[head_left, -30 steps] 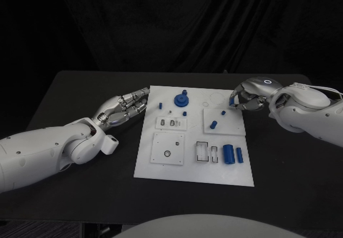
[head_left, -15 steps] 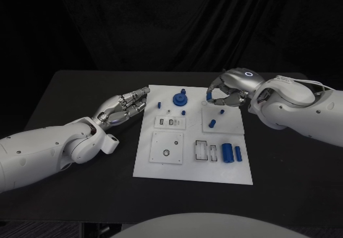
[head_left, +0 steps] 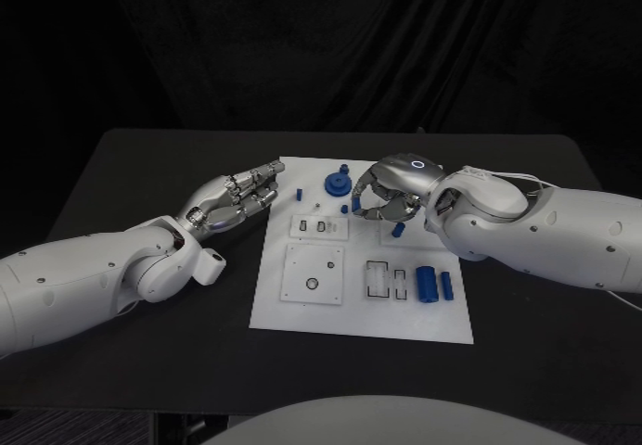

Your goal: Assemble the parts on the task board

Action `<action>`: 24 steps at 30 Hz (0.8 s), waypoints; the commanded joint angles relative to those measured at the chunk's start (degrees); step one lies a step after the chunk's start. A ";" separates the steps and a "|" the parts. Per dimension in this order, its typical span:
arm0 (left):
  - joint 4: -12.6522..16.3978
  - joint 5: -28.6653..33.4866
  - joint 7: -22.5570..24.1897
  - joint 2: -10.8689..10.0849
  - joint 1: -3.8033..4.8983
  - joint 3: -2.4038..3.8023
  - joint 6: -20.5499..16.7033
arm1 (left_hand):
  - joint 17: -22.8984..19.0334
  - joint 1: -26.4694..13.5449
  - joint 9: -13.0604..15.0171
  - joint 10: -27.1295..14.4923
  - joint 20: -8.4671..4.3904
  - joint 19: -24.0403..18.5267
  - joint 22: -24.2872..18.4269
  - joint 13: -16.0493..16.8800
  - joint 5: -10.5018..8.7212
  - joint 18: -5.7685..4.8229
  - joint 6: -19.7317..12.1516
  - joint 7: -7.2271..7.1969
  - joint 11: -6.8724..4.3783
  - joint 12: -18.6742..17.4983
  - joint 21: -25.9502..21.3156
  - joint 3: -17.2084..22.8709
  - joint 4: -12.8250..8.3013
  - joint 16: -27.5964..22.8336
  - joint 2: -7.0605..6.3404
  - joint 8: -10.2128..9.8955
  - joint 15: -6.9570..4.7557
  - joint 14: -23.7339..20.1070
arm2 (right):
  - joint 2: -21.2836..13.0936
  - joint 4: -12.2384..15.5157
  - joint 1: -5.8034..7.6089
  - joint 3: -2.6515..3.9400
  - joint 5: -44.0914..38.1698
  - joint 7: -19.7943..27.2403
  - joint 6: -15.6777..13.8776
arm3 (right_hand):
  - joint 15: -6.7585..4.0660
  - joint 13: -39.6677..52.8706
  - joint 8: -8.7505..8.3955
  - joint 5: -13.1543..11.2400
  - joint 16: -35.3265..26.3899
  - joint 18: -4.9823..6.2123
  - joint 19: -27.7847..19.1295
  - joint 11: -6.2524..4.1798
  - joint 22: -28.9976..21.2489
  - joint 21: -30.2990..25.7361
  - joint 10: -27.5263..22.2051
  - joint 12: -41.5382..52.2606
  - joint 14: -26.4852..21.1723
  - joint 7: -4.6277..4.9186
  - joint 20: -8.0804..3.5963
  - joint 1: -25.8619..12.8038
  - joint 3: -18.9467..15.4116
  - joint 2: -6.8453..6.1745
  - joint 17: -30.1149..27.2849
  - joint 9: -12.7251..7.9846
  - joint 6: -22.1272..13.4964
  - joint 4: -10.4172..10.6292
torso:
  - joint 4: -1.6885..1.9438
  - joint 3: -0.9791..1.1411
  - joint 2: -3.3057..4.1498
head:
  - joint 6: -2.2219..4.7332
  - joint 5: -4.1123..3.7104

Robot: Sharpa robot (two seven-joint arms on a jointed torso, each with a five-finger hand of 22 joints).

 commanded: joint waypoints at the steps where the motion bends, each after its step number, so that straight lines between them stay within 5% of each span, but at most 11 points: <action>1: -0.03 -0.26 3.40 0.27 -0.10 0.04 0.90 | -0.05 0.41 0.00 0.09 0.39 0.08 0.00 -0.08 0.10 1.11 -0.04 0.29 0.30 -0.19 -0.18 0.36 -0.08 -0.21 -0.05 0.05 0.30 0.08 | 1.05 -0.58 -0.55 0.05 -0.30 -1.96 1.33 | 0.48 13.98 0.04 0.31 -0.29 0.36 1.50 -0.02 12.21 -0.32 5.21 -0.13 5.14 -0.12 0.26 0.65 0.03 -0.13 11.40 1.48 0.36 -0.37 | -0.05 0.06 0.01 | -0.31 0.25; 15: -0.39 -0.26 3.29 0.89 -0.11 0.04 1.11 | -0.05 0.42 -0.01 0.03 0.40 0.05 -0.01 -0.10 0.10 1.11 -0.13 0.30 0.32 -0.25 -0.20 0.52 -0.17 -0.21 0.03 0.03 0.34 0.08 | 3.69 -2.18 -1.19 0.06 -0.30 -2.38 4.90 | 0.57 13.84 -0.07 0.31 -0.42 0.43 1.37 0.08 12.12 -0.61 5.13 -0.21 5.09 0.02 0.33 0.67 0.05 0.00 11.18 1.60 0.13 -0.53 | 0.10 0.06 0.10 | -0.50 -0.20; 24: -0.38 -0.26 3.17 0.90 -0.11 0.04 1.08 | -0.05 0.42 -0.01 0.03 0.40 0.05 -0.01 -0.10 0.10 1.11 -0.13 0.30 0.32 -0.25 -0.20 0.52 -0.17 -0.21 0.03 0.03 0.34 0.08 | 4.14 -2.28 -1.26 0.06 -0.30 -2.44 6.82 | 0.67 13.63 -0.19 0.31 -0.58 0.50 1.23 0.18 12.02 -0.91 5.00 -0.34 5.04 0.14 0.40 0.64 0.05 0.08 10.92 1.71 -0.11 -0.66 | -0.18 0.05 0.01 | -0.63 -0.29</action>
